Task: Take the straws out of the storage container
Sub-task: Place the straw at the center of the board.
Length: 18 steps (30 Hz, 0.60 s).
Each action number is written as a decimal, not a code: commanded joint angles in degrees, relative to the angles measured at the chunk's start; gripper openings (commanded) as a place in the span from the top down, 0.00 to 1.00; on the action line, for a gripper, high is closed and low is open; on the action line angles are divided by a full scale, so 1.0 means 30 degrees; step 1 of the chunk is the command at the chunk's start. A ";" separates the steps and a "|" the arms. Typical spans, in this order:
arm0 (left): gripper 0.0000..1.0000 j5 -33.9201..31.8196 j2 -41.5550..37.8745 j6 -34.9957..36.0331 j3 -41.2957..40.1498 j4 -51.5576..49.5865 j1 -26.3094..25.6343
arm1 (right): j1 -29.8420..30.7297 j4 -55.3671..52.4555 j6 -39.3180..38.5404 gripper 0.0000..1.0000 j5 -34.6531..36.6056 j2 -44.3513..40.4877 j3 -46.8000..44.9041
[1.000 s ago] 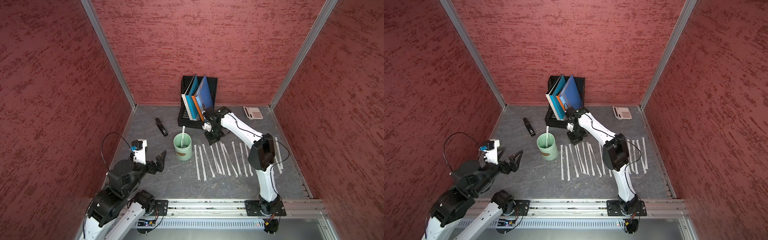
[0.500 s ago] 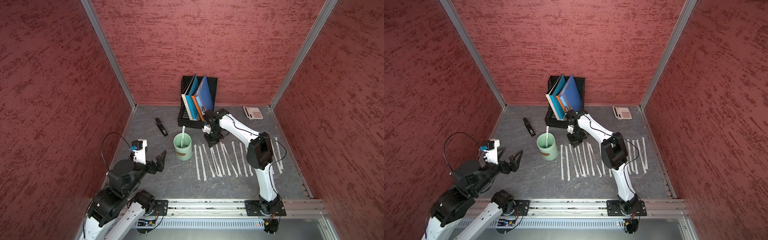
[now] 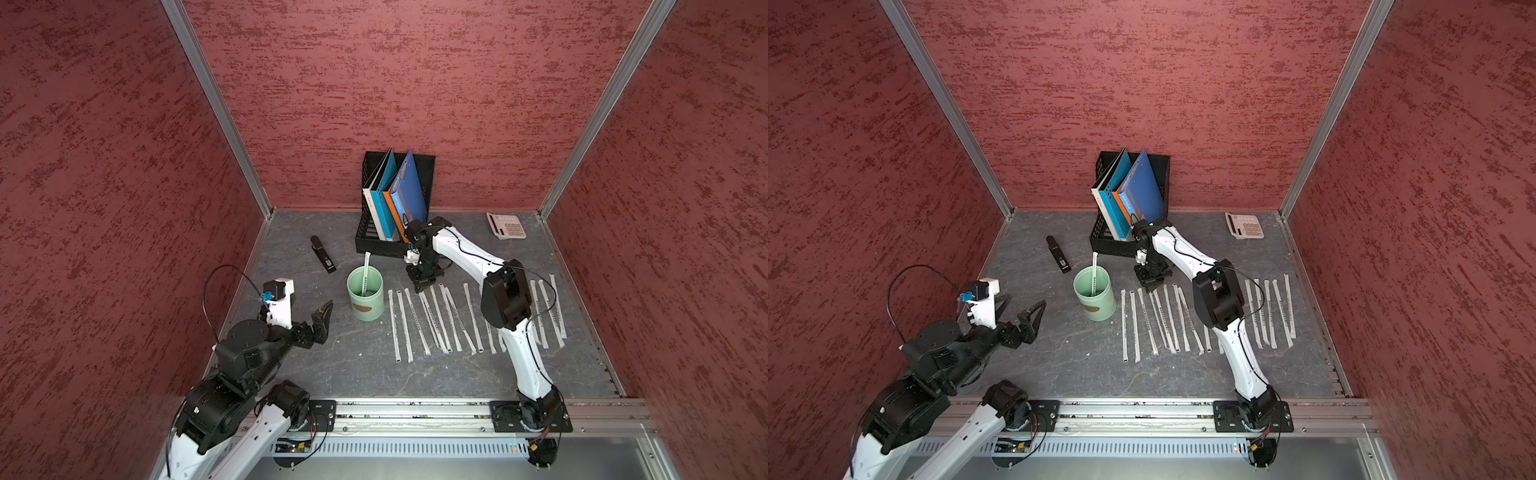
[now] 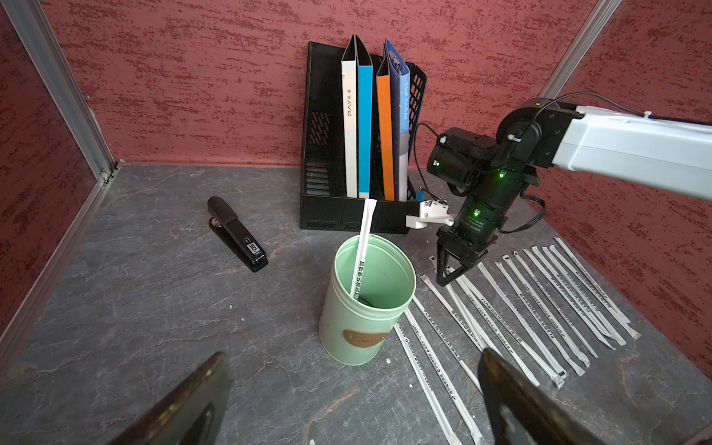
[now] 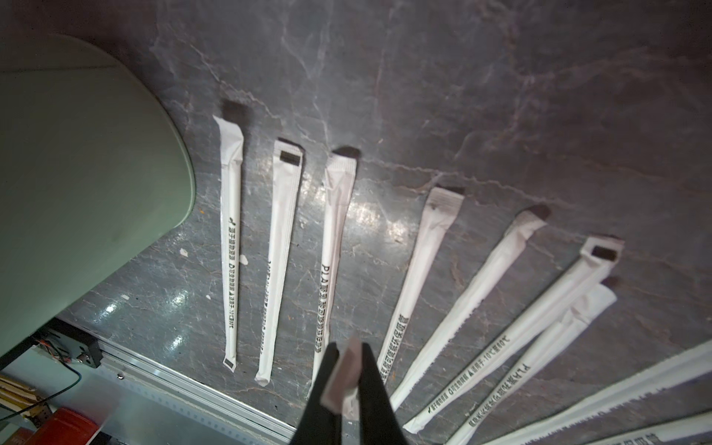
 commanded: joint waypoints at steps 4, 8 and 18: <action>0.00 -0.0047 -0.0202 -0.0065 -0.0144 0.0112 0.0074 | -0.0488 -0.0687 0.0291 0.91 -0.0354 0.1055 0.1355; 0.00 -0.0047 -0.0204 -0.0043 -0.0144 0.0112 0.0076 | -0.0529 -0.0572 0.0499 0.90 -0.0497 0.1271 0.1397; 0.01 0.0004 -0.0225 -0.0036 -0.0144 0.0125 0.0072 | -0.0533 -0.0506 0.0673 0.86 -0.0525 0.1164 0.1337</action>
